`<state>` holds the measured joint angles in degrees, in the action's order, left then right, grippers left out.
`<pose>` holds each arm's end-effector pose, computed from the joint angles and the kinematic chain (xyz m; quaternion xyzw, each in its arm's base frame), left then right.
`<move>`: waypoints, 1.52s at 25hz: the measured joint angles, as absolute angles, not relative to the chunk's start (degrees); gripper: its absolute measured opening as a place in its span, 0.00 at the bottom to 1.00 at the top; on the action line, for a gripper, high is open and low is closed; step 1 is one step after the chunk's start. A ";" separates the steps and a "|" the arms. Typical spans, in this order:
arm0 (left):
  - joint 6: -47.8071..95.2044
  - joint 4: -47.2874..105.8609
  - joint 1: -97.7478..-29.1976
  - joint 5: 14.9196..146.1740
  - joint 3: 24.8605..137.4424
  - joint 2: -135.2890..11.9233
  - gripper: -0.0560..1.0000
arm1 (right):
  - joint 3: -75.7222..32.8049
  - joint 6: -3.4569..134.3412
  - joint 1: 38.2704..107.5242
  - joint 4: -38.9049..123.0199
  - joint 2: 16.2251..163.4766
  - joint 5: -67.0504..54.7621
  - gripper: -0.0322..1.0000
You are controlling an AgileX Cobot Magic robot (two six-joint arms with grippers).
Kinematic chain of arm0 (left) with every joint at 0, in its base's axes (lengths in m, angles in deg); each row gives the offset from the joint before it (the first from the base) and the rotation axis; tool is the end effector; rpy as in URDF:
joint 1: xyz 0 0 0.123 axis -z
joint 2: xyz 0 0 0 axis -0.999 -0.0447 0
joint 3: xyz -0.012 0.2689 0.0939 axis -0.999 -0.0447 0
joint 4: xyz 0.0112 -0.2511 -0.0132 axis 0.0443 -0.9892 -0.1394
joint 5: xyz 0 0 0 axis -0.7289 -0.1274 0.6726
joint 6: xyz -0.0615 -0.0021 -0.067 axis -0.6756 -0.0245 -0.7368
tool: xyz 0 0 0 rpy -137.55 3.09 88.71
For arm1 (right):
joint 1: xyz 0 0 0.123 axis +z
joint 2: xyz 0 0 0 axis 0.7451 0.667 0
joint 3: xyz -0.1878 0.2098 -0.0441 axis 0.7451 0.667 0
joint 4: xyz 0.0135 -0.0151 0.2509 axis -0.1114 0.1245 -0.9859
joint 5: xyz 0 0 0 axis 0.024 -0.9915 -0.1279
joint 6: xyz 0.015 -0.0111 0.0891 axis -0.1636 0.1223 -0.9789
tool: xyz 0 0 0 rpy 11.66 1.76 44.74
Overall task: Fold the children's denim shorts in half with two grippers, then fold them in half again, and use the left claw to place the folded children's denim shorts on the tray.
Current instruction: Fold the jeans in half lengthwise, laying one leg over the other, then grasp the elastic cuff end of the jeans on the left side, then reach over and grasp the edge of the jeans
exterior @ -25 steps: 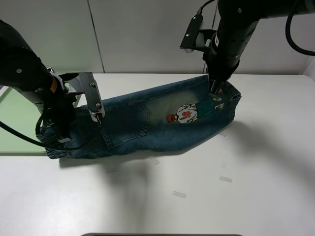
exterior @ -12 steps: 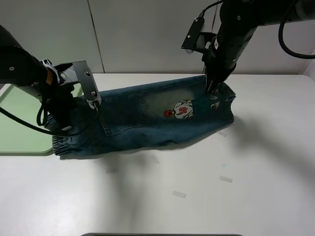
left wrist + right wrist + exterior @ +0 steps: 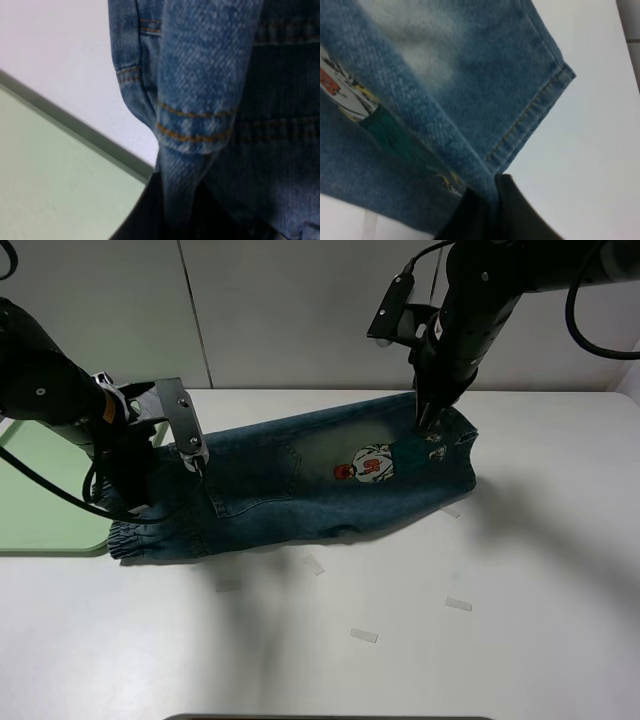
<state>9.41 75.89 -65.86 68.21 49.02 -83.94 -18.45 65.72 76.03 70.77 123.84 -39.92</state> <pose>0.2960 -0.1021 0.1707 0.5532 0.7789 0.1454 0.2572 0.3573 0.1639 0.2146 -0.5116 0.8256 -0.1382 0.1940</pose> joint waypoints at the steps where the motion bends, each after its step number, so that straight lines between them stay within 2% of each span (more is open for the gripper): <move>1: 9.41 76.04 -65.92 67.72 49.02 -83.94 0.17 | -18.45 65.72 75.97 71.11 123.84 -39.92 0.15; 2: 9.28 76.17 -65.97 66.98 49.02 -83.94 0.25 | -18.45 65.38 75.87 71.49 123.84 -39.80 0.28; 3: 8.81 76.22 -66.04 66.21 49.02 -83.94 0.39 | -18.45 64.74 75.69 71.78 123.84 -39.50 0.44; 4: 8.40 76.38 -66.16 66.27 49.02 -83.94 0.53 | -18.45 63.67 75.69 72.09 123.84 -39.08 0.55; 5: 7.90 76.43 -66.23 66.69 49.02 -83.94 0.70 | -18.45 62.93 75.69 72.36 123.84 -38.92 0.61; 6: 7.52 76.43 -66.23 67.16 49.02 -83.94 0.80 | -18.45 62.51 75.69 72.66 123.84 -38.92 0.64; 7: 7.30 76.43 -66.23 67.75 49.02 -83.94 0.87 | -18.45 62.27 75.69 72.95 123.84 -38.90 0.67; 9: 7.22 76.43 -66.23 68.40 49.02 -83.94 0.95 | -18.45 62.16 75.69 73.09 123.84 -38.90 0.69; 13: 7.18 76.43 -66.30 68.70 49.02 -83.94 0.99 | -18.45 62.08 75.69 73.09 123.84 -38.90 0.70; 23: 4.88 75.26 -66.30 68.03 49.02 -83.94 0.99 | -18.45 62.08 75.69 72.28 123.84 -38.85 0.70; 29: 4.11 66.42 -66.41 53.43 53.03 -80.63 0.99 | -18.45 62.01 75.69 68.34 123.65 -40.07 0.70; 35: 0.89 59.91 -66.41 35.28 57.08 -70.31 0.99 | -18.45 61.87 75.69 61.73 120.95 -43.91 0.70; 38: -2.69 59.49 -66.41 31.33 57.24 -63.82 0.99 | -18.45 61.55 75.69 58.52 119.66 -46.84 0.70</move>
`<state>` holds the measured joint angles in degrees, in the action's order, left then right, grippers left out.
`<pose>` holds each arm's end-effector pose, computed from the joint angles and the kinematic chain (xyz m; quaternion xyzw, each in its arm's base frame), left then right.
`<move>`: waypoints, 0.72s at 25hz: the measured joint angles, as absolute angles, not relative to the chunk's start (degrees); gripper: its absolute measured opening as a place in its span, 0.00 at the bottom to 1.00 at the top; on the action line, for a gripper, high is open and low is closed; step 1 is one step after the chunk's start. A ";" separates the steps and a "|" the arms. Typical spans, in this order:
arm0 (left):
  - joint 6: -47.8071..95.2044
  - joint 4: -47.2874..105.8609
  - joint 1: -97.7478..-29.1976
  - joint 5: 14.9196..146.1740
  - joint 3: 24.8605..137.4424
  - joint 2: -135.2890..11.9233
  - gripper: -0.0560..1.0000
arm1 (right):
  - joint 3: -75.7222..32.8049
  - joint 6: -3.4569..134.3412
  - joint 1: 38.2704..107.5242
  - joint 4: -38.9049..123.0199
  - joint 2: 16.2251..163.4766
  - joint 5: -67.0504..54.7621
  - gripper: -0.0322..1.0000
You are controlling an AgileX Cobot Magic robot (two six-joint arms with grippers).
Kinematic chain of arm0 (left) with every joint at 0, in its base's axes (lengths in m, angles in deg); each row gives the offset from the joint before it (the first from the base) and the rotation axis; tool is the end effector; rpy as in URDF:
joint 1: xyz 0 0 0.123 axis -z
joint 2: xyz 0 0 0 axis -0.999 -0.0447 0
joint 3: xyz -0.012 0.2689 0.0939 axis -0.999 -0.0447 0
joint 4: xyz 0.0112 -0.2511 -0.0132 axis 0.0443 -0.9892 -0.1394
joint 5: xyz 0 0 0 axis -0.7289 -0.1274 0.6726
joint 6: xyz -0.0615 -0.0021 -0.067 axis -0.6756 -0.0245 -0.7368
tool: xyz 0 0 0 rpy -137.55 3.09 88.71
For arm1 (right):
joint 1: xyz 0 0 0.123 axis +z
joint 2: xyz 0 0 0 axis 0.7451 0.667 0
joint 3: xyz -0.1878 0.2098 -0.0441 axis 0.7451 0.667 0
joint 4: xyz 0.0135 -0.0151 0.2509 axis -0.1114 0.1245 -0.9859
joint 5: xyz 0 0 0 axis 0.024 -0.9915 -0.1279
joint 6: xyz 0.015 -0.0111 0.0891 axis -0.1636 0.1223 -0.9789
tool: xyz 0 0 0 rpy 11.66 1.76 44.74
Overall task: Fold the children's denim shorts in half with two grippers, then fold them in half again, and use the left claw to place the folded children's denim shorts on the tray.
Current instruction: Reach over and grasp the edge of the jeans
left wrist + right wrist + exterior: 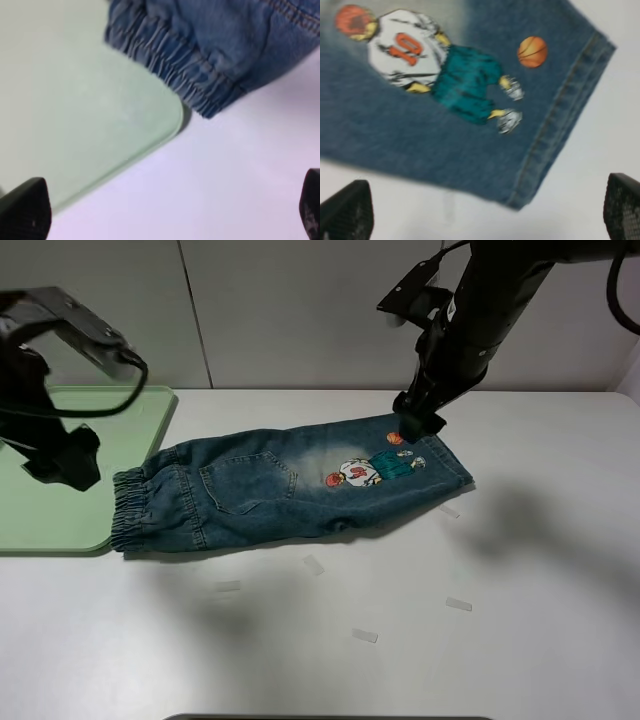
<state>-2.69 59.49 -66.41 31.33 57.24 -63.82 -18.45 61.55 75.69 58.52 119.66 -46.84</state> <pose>0.2398 -0.0698 0.2828 0.3017 0.9248 0.1077 0.2053 0.3360 0.1634 0.2356 -0.4228 0.8883 -0.0517 0.1716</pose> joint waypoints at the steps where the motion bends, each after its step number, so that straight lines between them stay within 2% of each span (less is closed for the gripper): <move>1: -4.01 59.27 -66.41 30.69 57.24 -61.02 0.99 | -18.45 61.05 75.69 57.23 119.35 -48.27 0.70; 7: -6.56 55.65 -66.41 28.85 57.24 -42.43 0.99 | -18.45 57.35 75.69 55.01 117.54 -53.11 0.70; 18: -6.71 46.25 -66.41 17.62 54.20 -12.12 0.99 | -18.45 55.84 75.69 52.68 116.94 -55.27 0.70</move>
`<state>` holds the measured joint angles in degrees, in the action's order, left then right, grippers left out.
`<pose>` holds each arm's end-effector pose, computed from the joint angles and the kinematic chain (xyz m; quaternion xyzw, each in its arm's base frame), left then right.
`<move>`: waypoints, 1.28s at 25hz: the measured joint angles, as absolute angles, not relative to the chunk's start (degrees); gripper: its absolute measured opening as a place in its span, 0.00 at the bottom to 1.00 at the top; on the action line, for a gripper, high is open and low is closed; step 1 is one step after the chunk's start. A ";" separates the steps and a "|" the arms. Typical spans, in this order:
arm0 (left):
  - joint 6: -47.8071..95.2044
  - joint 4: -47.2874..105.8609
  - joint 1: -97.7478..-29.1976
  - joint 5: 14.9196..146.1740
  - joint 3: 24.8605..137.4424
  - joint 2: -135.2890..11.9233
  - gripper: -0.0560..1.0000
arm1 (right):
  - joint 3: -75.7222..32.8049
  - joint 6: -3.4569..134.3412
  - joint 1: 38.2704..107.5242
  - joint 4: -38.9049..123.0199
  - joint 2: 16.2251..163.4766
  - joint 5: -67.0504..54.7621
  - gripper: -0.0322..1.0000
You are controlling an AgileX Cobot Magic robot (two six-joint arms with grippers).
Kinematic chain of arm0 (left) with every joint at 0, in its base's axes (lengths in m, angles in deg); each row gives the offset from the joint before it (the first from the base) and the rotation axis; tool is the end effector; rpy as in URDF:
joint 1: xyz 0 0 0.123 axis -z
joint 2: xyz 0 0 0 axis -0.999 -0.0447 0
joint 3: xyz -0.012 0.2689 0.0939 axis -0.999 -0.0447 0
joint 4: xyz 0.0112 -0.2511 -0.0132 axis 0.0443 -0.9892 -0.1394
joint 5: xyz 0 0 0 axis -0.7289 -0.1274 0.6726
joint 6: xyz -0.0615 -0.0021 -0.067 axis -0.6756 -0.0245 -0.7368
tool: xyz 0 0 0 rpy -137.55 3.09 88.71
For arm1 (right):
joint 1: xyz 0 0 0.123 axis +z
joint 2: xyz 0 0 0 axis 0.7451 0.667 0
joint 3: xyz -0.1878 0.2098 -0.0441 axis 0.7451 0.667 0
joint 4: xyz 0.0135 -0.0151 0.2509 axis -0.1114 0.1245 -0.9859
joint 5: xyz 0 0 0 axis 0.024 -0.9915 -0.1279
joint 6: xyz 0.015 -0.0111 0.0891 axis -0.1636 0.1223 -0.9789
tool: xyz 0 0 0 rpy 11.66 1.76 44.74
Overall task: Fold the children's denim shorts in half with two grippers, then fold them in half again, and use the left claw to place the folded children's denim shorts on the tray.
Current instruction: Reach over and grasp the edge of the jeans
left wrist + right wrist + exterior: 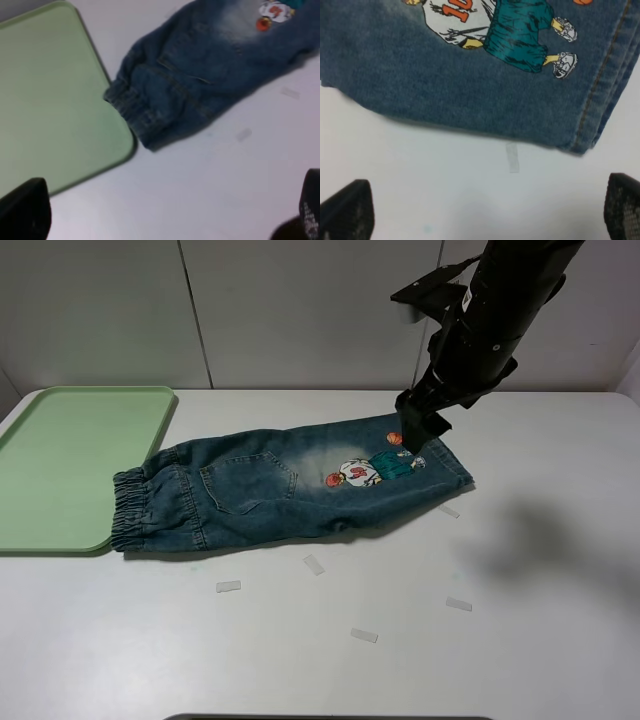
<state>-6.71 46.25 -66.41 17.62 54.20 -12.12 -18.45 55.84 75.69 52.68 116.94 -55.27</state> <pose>0.0282 -0.0055 0.3808 0.1847 0.8577 -0.0426 0.4780 0.3163 0.1607 0.2485 -0.3553 0.9270 -0.0067 0.1202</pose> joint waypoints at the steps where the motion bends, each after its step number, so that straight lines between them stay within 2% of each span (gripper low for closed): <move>1: -6.71 45.40 -66.41 17.62 52.95 -10.04 0.99 | -18.45 55.77 75.69 52.55 116.94 -55.27 0.70; 13: -5.39 38.38 -66.41 20.55 31.75 11.60 0.99 | -18.45 53.05 75.69 52.29 116.94 -55.31 0.70; 29: -6.31 38.32 -66.47 23.15 29.41 11.64 0.99 | -18.45 48.62 75.69 50.38 116.94 -53.32 0.71; 32: -6.31 38.32 -68.46 23.15 29.41 11.64 0.99 | -18.45 46.60 75.69 50.79 118.28 -51.47 0.71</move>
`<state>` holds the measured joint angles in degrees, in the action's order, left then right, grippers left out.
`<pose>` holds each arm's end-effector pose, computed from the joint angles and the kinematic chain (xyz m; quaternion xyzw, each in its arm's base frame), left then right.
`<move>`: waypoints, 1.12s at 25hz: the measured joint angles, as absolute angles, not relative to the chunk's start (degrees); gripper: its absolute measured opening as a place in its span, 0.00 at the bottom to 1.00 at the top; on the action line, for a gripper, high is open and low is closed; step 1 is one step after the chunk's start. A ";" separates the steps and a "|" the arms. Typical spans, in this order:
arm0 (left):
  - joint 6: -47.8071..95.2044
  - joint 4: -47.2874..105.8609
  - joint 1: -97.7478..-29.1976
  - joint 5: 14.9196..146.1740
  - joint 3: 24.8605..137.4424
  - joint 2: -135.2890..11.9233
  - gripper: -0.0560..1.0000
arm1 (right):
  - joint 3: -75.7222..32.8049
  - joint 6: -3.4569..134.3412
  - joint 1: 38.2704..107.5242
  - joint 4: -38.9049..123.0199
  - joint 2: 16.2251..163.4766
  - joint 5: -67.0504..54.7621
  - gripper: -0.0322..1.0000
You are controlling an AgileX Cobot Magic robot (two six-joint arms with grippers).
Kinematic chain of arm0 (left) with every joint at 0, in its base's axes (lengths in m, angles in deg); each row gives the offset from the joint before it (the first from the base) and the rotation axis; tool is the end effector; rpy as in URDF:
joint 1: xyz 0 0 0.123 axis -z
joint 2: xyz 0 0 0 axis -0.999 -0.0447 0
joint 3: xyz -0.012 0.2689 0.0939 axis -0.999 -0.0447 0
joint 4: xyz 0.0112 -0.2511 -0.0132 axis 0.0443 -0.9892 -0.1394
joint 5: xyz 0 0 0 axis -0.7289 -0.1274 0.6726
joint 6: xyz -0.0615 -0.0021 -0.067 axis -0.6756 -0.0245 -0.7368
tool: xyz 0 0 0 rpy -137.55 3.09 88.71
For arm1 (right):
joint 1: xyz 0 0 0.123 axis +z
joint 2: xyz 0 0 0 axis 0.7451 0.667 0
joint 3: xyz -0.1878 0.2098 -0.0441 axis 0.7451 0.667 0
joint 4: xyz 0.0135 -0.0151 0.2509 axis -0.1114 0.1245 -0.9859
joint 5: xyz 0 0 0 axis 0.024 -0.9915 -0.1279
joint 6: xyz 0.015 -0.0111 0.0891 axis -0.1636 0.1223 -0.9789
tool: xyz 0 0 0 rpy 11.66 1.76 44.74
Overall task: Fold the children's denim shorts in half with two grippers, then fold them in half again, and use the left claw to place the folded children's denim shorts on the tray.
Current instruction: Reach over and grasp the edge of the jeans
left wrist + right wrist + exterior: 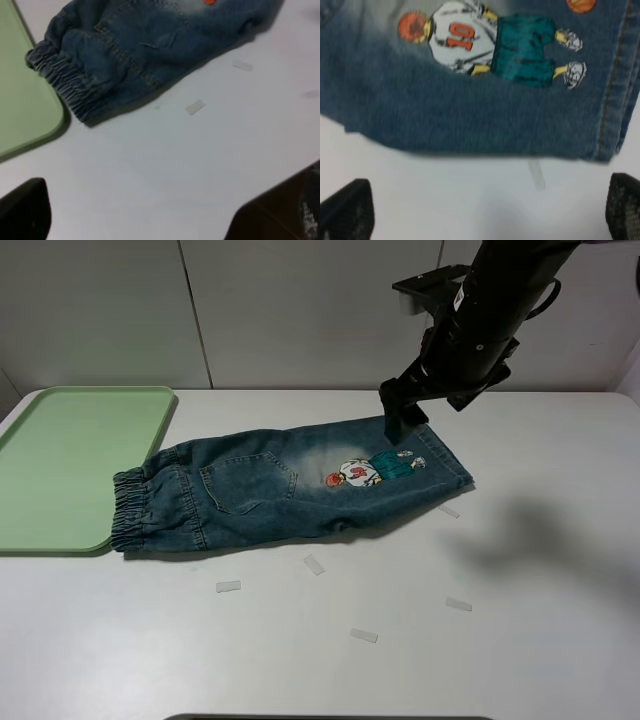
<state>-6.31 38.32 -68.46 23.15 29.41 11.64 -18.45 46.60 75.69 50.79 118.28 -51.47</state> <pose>-0.0062 -0.0045 0.2728 0.1726 0.8400 -0.1052 0.5034 0.3228 0.1670 0.2416 -0.2724 0.9520 0.0221 0.1381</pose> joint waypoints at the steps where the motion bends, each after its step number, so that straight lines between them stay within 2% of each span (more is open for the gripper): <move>1: -6.31 38.32 -69.94 23.15 29.41 11.64 0.99 | -18.45 46.36 75.69 51.08 119.26 -50.82 0.71; 3: -6.31 38.32 -71.41 23.15 29.41 11.64 0.99 | -18.45 46.02 75.69 51.86 121.60 -49.82 0.71; 8: -6.31 38.32 -80.55 23.15 29.41 11.64 0.99 | -19.19 45.98 73.29 52.10 127.15 -47.13 0.71; 12: -6.31 38.37 -85.81 23.15 29.41 11.64 0.99 | -24.85 47.15 69.80 52.32 131.88 -47.11 0.71; 18: -6.31 38.37 -86.67 23.20 29.41 11.64 0.99 | -35.40 49.06 65.82 52.51 139.43 -47.52 0.71; 28: -6.31 38.37 -86.67 23.20 29.41 11.64 0.99 | -38.37 52.71 63.21 52.63 146.61 -46.87 0.71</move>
